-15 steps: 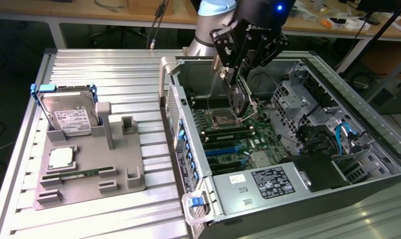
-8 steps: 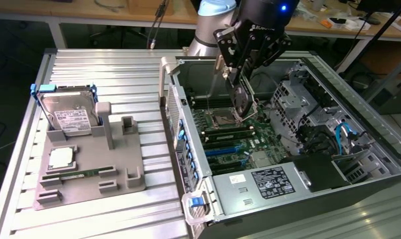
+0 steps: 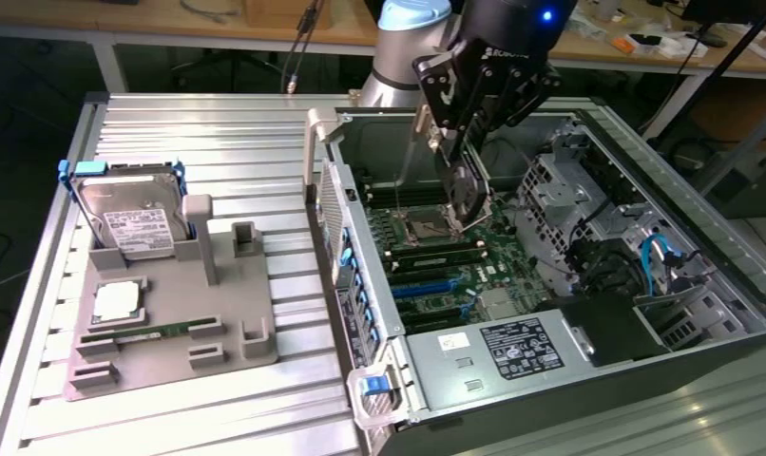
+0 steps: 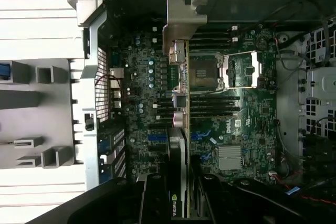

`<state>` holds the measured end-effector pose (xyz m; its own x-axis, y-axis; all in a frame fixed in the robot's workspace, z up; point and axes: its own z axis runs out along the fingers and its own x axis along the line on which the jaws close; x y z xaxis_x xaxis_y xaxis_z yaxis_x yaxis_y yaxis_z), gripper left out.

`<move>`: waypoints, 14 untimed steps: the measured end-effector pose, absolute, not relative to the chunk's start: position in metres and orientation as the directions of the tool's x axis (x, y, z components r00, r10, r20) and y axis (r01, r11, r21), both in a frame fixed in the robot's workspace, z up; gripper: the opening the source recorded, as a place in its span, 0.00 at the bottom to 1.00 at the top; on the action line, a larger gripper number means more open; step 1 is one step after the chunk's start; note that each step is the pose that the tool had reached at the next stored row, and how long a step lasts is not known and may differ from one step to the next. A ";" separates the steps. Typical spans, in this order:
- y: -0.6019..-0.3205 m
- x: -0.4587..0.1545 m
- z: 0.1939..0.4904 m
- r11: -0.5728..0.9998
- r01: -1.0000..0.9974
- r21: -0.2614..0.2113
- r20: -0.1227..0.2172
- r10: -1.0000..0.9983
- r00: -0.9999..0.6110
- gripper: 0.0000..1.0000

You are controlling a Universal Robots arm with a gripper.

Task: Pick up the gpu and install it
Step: 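Pick up the gpu and move the gpu toward the slot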

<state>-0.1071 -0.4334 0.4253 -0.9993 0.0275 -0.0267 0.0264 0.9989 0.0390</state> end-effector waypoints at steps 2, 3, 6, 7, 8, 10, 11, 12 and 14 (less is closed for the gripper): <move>-0.433 -0.106 0.425 0.999 0.026 0.039 -0.027 0.028 -0.999 0.27; -0.433 -0.106 0.425 0.999 0.026 0.039 -0.027 0.027 -0.999 0.27; -0.433 -0.104 0.425 0.999 0.026 0.039 -0.027 0.027 -0.999 0.27; -0.433 -0.103 0.425 0.999 0.026 0.039 -0.027 0.028 -0.999 0.27; -0.433 -0.103 0.425 0.999 0.026 0.039 -0.027 0.028 -0.999 0.27; -0.433 -0.101 0.425 0.999 0.026 0.039 -0.027 0.027 -0.999 0.27; -0.433 -0.101 0.425 0.999 0.026 0.039 -0.027 0.027 -0.999 0.27; -0.433 -0.100 0.425 0.999 0.026 0.039 -0.027 0.027 -0.999 0.27; -0.433 -0.099 0.425 0.999 0.026 0.039 -0.027 0.027 -0.999 0.27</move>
